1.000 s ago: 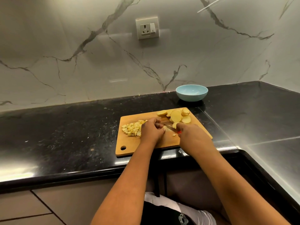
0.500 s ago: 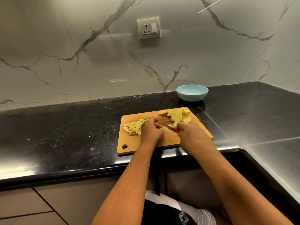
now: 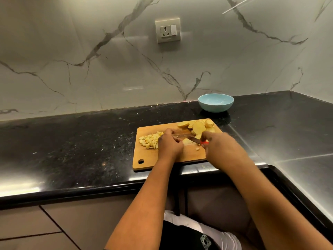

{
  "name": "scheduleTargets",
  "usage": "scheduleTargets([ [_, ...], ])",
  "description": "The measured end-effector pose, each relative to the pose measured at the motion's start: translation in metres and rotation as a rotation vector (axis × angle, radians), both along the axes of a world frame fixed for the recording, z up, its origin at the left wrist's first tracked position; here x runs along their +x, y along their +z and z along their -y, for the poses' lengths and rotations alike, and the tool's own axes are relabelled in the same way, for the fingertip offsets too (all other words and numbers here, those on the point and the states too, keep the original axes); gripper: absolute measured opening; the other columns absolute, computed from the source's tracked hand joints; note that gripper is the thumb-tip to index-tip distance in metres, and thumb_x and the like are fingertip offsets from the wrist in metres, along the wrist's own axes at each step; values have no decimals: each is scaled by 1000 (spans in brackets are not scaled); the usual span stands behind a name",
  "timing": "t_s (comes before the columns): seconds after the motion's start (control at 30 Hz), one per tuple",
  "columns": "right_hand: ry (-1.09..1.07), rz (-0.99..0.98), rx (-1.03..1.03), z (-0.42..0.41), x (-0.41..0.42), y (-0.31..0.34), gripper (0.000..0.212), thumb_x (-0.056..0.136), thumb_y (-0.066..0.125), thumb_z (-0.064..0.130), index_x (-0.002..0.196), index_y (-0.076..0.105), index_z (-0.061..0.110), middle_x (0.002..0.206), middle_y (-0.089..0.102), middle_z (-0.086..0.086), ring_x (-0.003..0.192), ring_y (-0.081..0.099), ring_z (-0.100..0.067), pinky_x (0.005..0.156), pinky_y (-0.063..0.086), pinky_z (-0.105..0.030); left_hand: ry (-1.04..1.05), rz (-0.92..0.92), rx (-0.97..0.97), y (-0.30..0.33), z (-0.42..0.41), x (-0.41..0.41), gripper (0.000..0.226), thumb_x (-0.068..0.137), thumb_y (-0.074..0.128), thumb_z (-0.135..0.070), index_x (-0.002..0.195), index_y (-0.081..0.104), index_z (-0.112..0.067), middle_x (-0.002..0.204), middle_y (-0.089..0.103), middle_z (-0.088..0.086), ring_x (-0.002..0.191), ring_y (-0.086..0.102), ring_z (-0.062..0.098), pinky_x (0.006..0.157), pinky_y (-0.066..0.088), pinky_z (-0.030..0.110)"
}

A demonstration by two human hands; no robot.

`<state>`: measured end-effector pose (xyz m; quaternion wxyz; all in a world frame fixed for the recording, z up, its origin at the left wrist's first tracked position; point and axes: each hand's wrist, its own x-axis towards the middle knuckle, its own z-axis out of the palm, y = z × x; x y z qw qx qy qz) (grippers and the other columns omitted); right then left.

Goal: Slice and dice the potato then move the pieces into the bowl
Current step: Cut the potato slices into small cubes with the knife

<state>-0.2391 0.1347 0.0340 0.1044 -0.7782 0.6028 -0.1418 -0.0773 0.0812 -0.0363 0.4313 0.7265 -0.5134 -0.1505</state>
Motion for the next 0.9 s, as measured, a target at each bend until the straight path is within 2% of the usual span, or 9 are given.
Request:
scheduleTargets([
  [0.23,46,-94,63,3,-5,-12,36,91,56,10,119,52,32,99,56,-1,86,58,-21,74,56,-37,5,10,-7,0,1,-1,42,84,71,-10,122,54,-16,91,68,-1,91,63,12,76,44,20],
  [0.33,54,-105,114,7,-24,1,27,94,57,15,114,56,33,102,58,0,89,57,-19,81,54,-33,-12,86,-15,-1,0,-1,31,87,64,-8,117,60,-14,98,68,2,95,63,16,75,46,21],
  [0.43,52,101,89,12,-41,1,14,97,55,30,109,58,35,98,60,-1,78,57,-15,67,51,-29,-72,180,-52,0,0,-7,27,89,59,-8,115,64,-11,110,65,6,104,60,20,90,51,27],
  [0.5,3,257,34,18,-46,-9,12,97,55,32,109,59,33,87,59,-1,70,56,-17,59,49,-31,-166,267,-38,3,1,-13,34,91,61,-18,125,61,-13,124,60,7,118,52,21,102,43,31],
  [0.6,-45,344,-34,28,-43,-28,16,98,53,29,113,57,29,85,57,-1,65,53,-14,49,38,-24,-288,365,119,7,6,-23,51,91,63,-35,138,51,-18,142,46,5,137,33,24,113,32,39],
  [0.67,-43,397,-120,32,-37,-37,19,98,53,27,117,56,25,84,57,-2,65,52,-11,47,35,-21,-293,407,190,8,12,-26,50,93,61,-38,138,50,-19,146,40,7,140,27,26,114,29,42],
  [0.77,-12,492,-248,40,-28,-49,20,99,52,21,118,56,20,73,54,1,60,49,-6,46,31,-18,-309,438,241,9,19,-24,40,95,57,-41,129,51,-21,141,39,7,137,27,28,111,32,45],
  [0.9,37,556,-341,53,-18,-59,19,98,54,19,117,57,20,71,60,-1,58,52,-9,49,36,-18,-356,577,303,9,21,-19,34,99,47,-45,124,48,-22,136,38,8,131,27,28,110,31,46],
])
